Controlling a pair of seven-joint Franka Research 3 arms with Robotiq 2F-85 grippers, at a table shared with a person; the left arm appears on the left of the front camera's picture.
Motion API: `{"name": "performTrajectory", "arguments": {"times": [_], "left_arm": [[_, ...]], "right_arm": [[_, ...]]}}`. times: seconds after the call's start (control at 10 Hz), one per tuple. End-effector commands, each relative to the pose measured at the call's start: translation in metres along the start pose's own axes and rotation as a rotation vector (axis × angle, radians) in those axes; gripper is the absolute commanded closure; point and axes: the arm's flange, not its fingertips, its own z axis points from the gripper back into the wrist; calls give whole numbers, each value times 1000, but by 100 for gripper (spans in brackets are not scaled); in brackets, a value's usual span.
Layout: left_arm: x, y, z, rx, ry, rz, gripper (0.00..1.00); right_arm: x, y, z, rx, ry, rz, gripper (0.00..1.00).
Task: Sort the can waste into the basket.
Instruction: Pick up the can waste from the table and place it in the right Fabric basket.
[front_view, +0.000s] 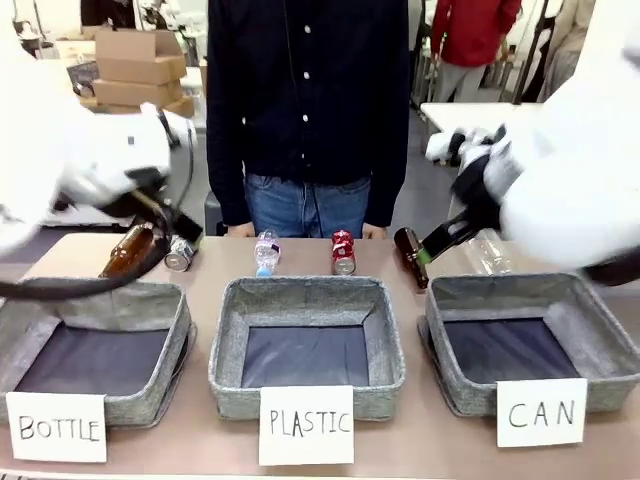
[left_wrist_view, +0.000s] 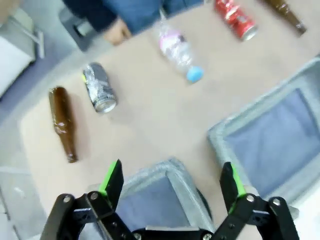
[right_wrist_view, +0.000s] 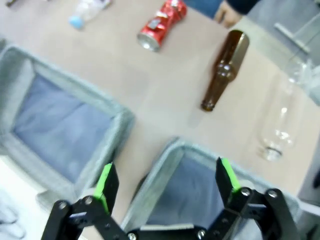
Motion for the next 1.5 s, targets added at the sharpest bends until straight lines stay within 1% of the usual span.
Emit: {"name": "performTrajectory", "arguments": {"times": [0.0, 0.1, 0.2, 0.3, 0.4, 0.5, 0.6, 0.7, 0.8, 0.9, 1.0, 1.1, 1.2, 1.3, 1.4], "left_arm": [[-75, -28, 39, 0, -26, -37, 0], [-81, -31, 29, 31, -33, -77, 0], [3, -13, 39, 6, -32, -28, 0], [3, -13, 39, 6, -32, -28, 0], [2, -23, 60, 14, -43, -56, 0], [-1, -12, 72, -296, -47, -53, 0], [-13, 16, 85, -570, -108, 41, 0], [-32, 47, 88, -751, -199, 168, 0], [-49, 72, 82, -850, -280, 376, 0], [-62, 85, 67, -927, -282, 494, 0], [-71, 92, 56, -974, -294, 574, 0], [-81, 101, 51, -989, -347, 656, 0], [-87, 109, 49, -965, -384, 741, 0], [-90, 117, 44, -878, -322, 834, 0], [-62, 136, 60, -989, -347, 603, 0]], "right_arm": [[-50, 12, 41, 75, -54, -3, 0], [-66, 13, 44, 22, -121, 16, 0], [-3, 7, 36, 32, -25, -8, 0], [-4, 10, 62, 33, -69, -2, 0], [0, 4, 52, 97, 3, -89, 0], [-4, -9, 66, 321, -61, -346, 0], [-22, -25, 81, 635, -84, -418, 0], [-47, -41, 89, 868, -107, -418, 0], [-68, -58, 92, 1099, -243, -327, 0], [-84, -81, 87, 1146, -315, -423, 0], [-96, -98, 86, 1193, -386, -477, 0], [-106, -111, 85, 1231, -478, -502, 0], [-110, -118, 81, 1253, -525, -548, 0], [-111, -117, 79, 1118, -502, -655, 0], [-87, -137, 112, 1157, -485, -471, 0]]}}
